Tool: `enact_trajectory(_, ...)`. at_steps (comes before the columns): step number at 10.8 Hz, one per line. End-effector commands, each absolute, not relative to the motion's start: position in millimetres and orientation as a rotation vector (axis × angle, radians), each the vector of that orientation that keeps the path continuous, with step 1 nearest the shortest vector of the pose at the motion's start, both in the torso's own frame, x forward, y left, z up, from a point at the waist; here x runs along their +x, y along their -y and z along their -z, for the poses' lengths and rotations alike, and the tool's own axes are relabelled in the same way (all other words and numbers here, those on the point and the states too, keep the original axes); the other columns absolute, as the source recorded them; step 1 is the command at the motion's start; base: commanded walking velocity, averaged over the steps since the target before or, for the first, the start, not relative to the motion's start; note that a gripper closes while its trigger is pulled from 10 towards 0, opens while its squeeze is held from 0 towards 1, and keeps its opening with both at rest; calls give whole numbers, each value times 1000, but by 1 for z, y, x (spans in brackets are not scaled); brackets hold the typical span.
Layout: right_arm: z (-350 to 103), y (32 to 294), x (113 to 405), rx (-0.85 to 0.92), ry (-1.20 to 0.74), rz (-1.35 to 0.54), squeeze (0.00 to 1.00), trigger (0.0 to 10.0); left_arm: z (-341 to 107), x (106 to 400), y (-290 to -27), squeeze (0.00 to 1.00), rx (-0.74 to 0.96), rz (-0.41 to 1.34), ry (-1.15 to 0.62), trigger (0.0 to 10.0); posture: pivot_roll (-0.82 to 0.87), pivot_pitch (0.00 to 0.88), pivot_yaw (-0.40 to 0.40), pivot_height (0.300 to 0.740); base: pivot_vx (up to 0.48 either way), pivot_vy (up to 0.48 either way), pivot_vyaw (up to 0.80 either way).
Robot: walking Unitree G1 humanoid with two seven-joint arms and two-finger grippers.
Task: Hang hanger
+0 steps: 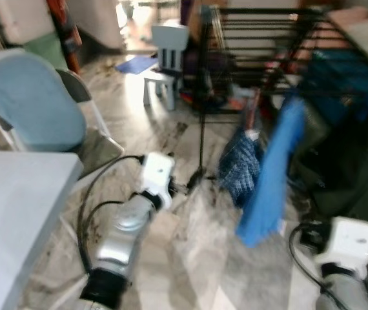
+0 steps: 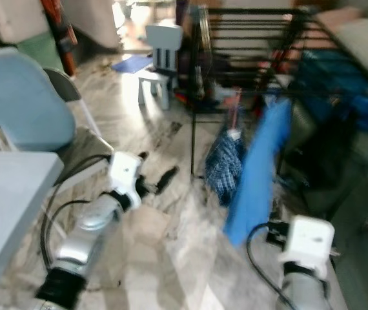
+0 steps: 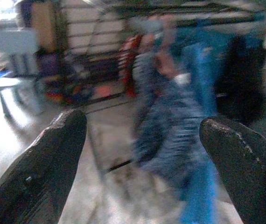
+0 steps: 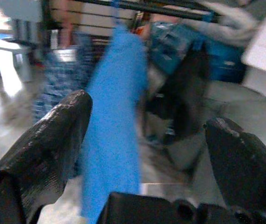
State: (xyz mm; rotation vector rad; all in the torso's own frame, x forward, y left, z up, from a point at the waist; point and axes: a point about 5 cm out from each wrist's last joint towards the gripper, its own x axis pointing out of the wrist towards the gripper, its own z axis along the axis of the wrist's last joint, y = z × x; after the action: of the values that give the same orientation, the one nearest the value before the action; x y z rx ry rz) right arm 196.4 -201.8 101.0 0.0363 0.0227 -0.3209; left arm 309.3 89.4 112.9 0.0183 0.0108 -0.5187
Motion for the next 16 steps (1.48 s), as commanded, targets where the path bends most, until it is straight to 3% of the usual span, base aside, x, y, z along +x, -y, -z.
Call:
enact_trajectory(1,-103,210,192,-1,-17,353,0,10000,-120,310,-78,0,16,542,15,10000,-31,0,-7,740,439,0,425)
enact_trajectory(8,-100,206,196,9,-34,314,0,10000,-97,314,-112,0,87,366,-77,10000,-20,0,-16,740,332,342,130)
enact_trajectory(13,-98,213,199,9,-55,366,0,10000,-98,310,-93,0,68,483,-58,10000,-24,0,-21,740,0,0,0)
enact_trajectory(16,-96,212,199,6,-66,366,0,10000,-99,308,-87,0,57,529,-46,10000,-24,0,-23,740,430,0,-800)
